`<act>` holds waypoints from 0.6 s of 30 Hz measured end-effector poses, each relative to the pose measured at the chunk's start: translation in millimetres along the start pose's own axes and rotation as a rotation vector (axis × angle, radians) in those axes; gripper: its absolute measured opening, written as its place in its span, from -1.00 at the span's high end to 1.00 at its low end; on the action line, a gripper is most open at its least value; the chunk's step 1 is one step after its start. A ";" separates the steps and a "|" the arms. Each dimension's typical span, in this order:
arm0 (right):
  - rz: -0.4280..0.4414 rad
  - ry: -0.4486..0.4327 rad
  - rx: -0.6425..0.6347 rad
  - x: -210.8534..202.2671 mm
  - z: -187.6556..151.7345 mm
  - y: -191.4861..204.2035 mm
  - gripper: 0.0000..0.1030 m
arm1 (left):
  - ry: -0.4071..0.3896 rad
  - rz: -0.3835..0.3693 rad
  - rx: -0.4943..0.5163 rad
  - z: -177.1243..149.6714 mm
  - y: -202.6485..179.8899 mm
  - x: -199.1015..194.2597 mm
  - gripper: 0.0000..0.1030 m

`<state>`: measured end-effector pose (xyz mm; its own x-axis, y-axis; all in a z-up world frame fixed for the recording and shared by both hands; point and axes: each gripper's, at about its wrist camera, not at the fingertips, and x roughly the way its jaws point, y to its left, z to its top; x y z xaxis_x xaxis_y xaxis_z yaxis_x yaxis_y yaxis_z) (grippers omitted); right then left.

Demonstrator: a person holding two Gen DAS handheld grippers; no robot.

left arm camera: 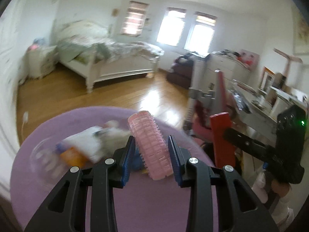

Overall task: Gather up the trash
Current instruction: 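Carry the roller and carton to the black bin and release them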

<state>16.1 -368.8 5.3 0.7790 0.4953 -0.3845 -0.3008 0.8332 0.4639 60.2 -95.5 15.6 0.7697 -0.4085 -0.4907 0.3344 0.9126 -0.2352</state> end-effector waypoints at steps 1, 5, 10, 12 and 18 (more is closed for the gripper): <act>-0.012 -0.018 0.010 -7.2 5.6 -9.0 -0.07 | -0.003 -0.016 0.021 3.2 -13.1 3.6 0.33; -0.072 -0.095 0.051 -46.1 17.4 -45.8 -0.07 | -0.011 -0.076 0.081 12.3 -55.5 17.5 0.33; -0.140 -0.167 0.117 -86.1 22.4 -95.2 -0.07 | -0.011 -0.152 0.141 21.5 -103.0 36.6 0.33; -0.166 -0.191 0.144 -98.0 22.8 -112.3 -0.07 | -0.007 -0.178 0.153 23.8 -114.7 45.2 0.33; -0.227 -0.237 0.208 -125.5 22.4 -160.7 -0.07 | 0.020 -0.253 0.152 25.0 -142.6 75.4 0.33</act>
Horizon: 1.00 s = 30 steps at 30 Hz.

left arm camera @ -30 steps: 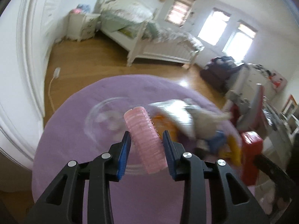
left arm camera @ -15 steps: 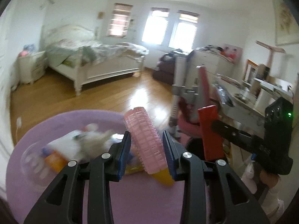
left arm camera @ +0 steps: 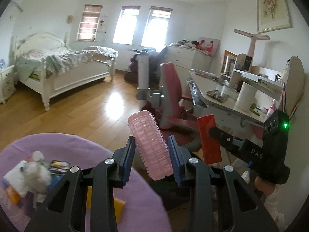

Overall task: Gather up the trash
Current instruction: 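Carry the roller and carton to the black bin and release them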

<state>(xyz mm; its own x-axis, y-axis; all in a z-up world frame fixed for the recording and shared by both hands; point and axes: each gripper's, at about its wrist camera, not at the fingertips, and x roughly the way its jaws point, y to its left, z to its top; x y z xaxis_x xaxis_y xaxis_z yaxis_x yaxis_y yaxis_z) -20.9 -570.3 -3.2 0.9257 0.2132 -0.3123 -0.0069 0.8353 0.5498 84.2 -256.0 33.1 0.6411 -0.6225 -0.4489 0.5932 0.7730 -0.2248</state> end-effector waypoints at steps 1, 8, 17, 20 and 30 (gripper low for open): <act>-0.007 -0.006 0.008 -1.0 -1.8 -2.9 -0.07 | 0.005 -0.016 -0.003 0.2 -3.0 7.1 0.33; -0.061 -0.032 0.056 -10.8 3.6 -42.0 -0.07 | 0.078 -0.115 -0.018 -4.8 -24.4 54.8 0.33; -0.130 -0.010 0.120 1.8 -6.5 -85.8 0.11 | 0.188 -0.195 -0.026 -21.3 -46.9 109.8 0.33; -0.169 0.000 0.132 14.3 -11.1 -102.5 0.14 | 0.228 -0.213 -0.024 -24.4 -54.4 136.0 0.33; -0.218 0.004 0.201 15.9 -18.4 -142.4 0.06 | 0.366 -0.194 0.081 -32.2 -91.1 198.4 -0.42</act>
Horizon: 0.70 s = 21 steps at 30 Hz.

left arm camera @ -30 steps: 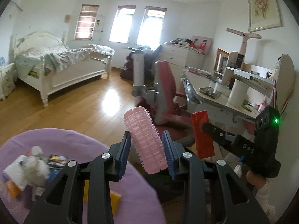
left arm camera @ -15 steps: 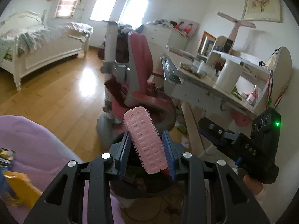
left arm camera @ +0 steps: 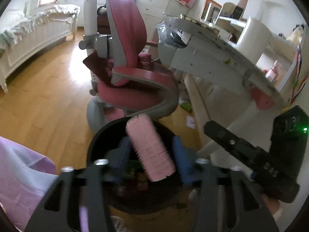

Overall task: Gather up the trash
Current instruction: 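Carry the roller and carton to the black bin and release them, then grasp the white foil bag with the left tool while the right tool grasps the white plush toy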

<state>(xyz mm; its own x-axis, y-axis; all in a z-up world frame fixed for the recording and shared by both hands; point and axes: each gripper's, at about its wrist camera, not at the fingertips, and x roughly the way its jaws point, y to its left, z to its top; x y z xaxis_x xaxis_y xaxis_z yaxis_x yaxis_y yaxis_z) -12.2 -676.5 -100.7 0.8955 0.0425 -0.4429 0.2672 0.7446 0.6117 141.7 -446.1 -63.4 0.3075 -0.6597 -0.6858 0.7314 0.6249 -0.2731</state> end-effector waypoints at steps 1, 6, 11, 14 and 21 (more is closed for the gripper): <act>-0.003 -0.002 0.013 -2.5 -1.8 -3.3 -0.10 | -0.024 0.005 0.008 -2.2 -1.8 -5.0 -0.73; -0.005 0.003 0.038 -8.1 -8.5 -5.4 -0.31 | -0.069 0.031 0.036 -13.1 -2.4 -31.1 -0.76; 0.036 0.028 0.020 -7.4 -17.2 19.2 -0.46 | -0.114 0.067 -0.028 -25.6 17.1 -66.5 -0.77; 0.070 0.053 -0.012 -5.7 -23.4 40.6 -0.48 | -0.154 0.100 -0.073 -35.4 32.5 -93.2 -0.77; 0.149 0.157 -0.121 14.1 -55.9 106.6 -0.55 | -0.251 0.225 -0.182 -75.0 83.0 -165.3 -0.77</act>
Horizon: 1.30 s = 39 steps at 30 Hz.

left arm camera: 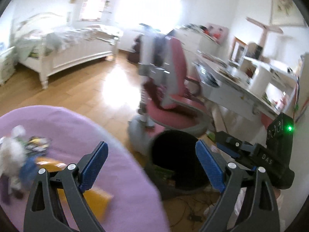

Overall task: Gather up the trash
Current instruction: 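Grasp the white foil bag with the left tool while the right tool grasps the white plush toy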

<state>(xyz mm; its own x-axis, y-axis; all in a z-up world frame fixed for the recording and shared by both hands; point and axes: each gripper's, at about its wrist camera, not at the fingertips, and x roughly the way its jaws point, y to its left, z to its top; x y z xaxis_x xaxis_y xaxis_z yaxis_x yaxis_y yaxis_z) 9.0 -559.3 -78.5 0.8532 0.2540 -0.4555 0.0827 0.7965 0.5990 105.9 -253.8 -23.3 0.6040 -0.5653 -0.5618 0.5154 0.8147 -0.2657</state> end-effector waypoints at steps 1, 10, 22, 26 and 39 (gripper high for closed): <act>0.008 0.015 -0.012 4.3 -2.9 7.5 -0.55 | -0.012 0.023 -0.017 -1.5 11.4 -7.7 -0.77; 0.118 0.169 -0.224 61.0 -38.4 125.1 -0.54 | -0.094 0.280 -0.198 -15.7 151.0 -77.1 -0.77; 0.216 0.352 -0.465 160.7 -85.7 267.1 -0.54 | 0.098 0.410 0.023 -25.5 246.2 -57.7 -0.90; 0.212 0.400 -0.510 195.6 -93.1 290.7 -0.54 | 0.157 0.407 0.130 -31.5 251.2 -50.1 -0.90; 0.137 0.493 -0.643 265.3 -122.1 314.9 0.17 | 0.223 0.333 0.118 -30.7 269.8 -29.9 -0.89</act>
<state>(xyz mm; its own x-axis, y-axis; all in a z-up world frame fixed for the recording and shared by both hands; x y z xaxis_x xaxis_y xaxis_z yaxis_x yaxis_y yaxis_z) 198.6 -174.1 -91.2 0.4974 0.4645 -0.7327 -0.4446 0.8617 0.2445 208.3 -13.1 -102.2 0.6096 -0.2210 -0.7613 0.3879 0.9207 0.0433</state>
